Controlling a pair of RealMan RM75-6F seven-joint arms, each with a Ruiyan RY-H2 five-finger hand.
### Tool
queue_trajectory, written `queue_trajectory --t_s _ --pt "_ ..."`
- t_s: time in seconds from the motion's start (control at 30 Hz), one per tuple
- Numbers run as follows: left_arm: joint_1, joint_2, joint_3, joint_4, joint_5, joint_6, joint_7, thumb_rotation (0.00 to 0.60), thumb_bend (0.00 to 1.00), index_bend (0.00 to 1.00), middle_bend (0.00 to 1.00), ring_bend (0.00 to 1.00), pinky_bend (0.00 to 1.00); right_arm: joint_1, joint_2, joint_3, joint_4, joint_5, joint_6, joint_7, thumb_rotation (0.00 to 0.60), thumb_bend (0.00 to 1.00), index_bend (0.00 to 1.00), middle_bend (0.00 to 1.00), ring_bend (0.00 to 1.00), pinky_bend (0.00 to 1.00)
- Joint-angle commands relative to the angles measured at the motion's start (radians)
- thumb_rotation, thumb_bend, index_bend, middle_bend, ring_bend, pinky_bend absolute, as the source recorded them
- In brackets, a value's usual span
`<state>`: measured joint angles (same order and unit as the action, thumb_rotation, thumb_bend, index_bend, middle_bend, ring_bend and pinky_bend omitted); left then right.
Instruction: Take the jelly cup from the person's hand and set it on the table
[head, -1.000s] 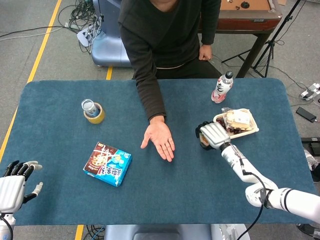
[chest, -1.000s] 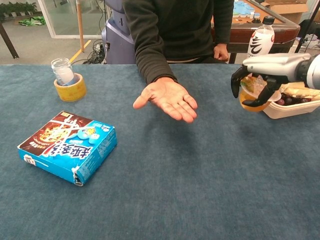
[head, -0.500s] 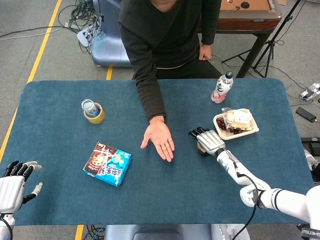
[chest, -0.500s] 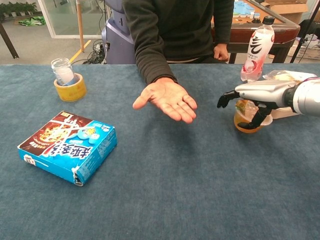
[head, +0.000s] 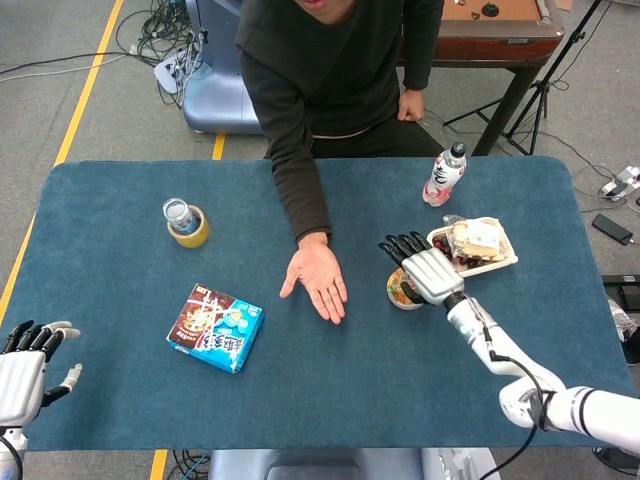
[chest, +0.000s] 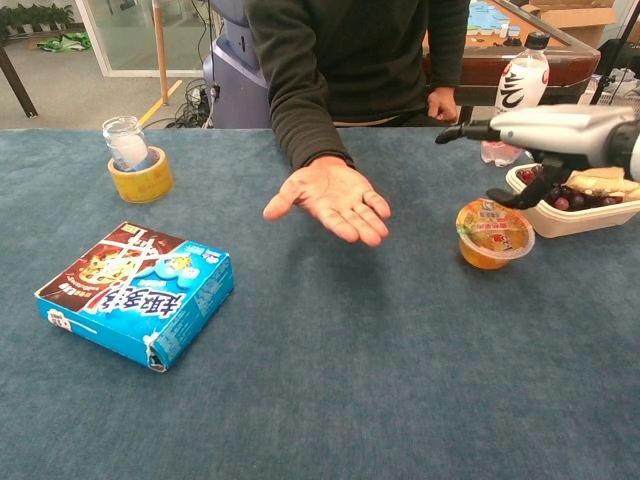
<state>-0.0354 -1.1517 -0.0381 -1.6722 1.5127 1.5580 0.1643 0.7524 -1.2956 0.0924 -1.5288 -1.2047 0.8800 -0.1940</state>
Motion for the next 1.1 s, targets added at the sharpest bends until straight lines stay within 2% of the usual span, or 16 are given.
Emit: queue_trajectory --t_s 0.03,0.13,0.23,0.57,0.83,1.1 --pt "0.001 0.001 -0.002 0.002 -0.002 0.001 -0.003 0.6 0.3 0.36 0.28 0.23 0.11 -0.088 0.079 -0.007 -0.088 -0.079 0.164 -0.029 0.6 0.42 0.0 0.13 0.0 0.07" --pt "0.0 0.002 -0.004 0.004 -0.008 -0.001 -0.004 0.6 0.3 0.36 0.28 0.23 0.11 -0.158 0.126 -0.023 -0.142 -0.115 0.275 -0.043 0.6 0.3 0.0 0.17 0.0 0.11" --pt "-0.004 0.002 -0.006 0.006 -0.011 -0.008 -0.004 0.6 0.3 0.36 0.28 0.23 0.11 -0.225 0.171 -0.044 -0.186 -0.149 0.365 -0.047 0.6 0.25 0.05 0.2 0.02 0.14" --pt "-0.022 -0.008 -0.014 0.007 -0.01 -0.025 0.001 0.6 0.3 0.36 0.28 0.23 0.11 -0.434 0.233 -0.112 -0.218 -0.24 0.603 -0.033 0.6 0.25 0.24 0.32 0.11 0.23" --pt "-0.024 -0.011 -0.013 -0.001 -0.003 -0.021 0.01 0.6 0.3 0.36 0.28 0.23 0.11 -0.534 0.234 -0.15 -0.187 -0.252 0.647 0.012 0.6 0.25 0.28 0.33 0.12 0.25" --pt "-0.031 -0.014 -0.01 -0.007 0.006 -0.027 0.018 0.6 0.3 0.36 0.28 0.23 0.11 -0.578 0.22 -0.147 -0.154 -0.289 0.665 0.053 0.6 0.25 0.28 0.33 0.13 0.25"
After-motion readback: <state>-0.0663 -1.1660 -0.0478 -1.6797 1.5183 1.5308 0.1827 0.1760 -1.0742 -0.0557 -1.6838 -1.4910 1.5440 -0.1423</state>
